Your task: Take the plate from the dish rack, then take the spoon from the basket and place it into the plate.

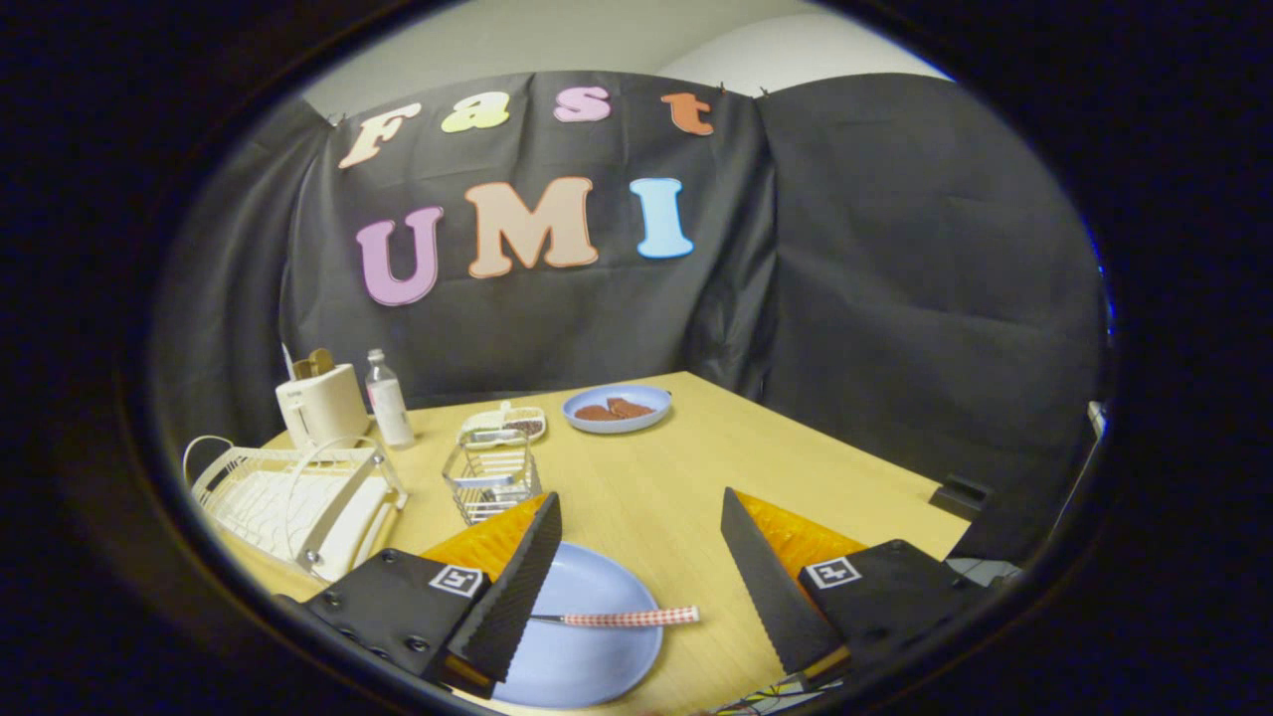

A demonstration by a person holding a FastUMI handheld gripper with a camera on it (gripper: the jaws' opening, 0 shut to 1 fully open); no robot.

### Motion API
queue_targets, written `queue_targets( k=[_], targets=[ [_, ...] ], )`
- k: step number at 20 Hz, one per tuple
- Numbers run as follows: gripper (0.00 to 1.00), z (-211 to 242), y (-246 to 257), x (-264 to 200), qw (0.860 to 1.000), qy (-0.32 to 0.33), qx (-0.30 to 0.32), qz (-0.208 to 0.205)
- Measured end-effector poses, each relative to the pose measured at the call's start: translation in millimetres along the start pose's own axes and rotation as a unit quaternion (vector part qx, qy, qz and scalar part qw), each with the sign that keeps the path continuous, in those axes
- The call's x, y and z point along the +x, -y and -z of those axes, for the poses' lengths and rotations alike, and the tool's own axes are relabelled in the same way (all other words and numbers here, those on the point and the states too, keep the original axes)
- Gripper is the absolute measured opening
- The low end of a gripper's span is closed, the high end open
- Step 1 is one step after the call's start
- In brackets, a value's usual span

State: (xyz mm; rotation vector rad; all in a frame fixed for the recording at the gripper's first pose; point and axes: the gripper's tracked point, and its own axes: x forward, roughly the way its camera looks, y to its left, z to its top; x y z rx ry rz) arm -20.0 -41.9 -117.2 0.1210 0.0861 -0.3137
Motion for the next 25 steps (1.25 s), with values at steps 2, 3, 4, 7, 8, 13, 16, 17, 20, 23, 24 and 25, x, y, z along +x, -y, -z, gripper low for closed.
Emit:
queue_targets(
  k=[2, 3, 4, 7, 8, 13, 16, 17, 20, 23, 24, 25],
  targets=[
    [1.0, -11, -8, -5, 1.0, 0.007, -0.004, -0.014],
    [1.0, -19, -12, -9, 1.0, 0.015, -0.008, -0.022],
    [1.0, -28, -15, -12, 0.999, 0.025, -0.011, -0.028],
    [1.0, -51, -29, -20, 0.997, 0.053, 0.002, -0.05],
    [1.0, -59, -35, -25, 0.996, 0.061, 0.014, -0.065],
    [1.0, -87, -51, -41, 0.989, 0.085, 0.054, -0.107],
    [1.0, -100, -53, -53, 0.987, 0.091, 0.058, -0.118],
    [1.0, -103, -52, -56, 0.987, 0.094, 0.052, -0.121],
    [1.0, -103, -48, -63, 0.989, 0.09, 0.026, -0.117],
    [1.0, -110, -52, -74, 0.988, 0.088, 0.01, -0.129],
    [1.0, -110, -55, -79, 0.987, 0.088, 0.001, -0.134],
    [1.0, -111, -54, -81, 0.987, 0.088, -0.007, -0.131]
  ],
)
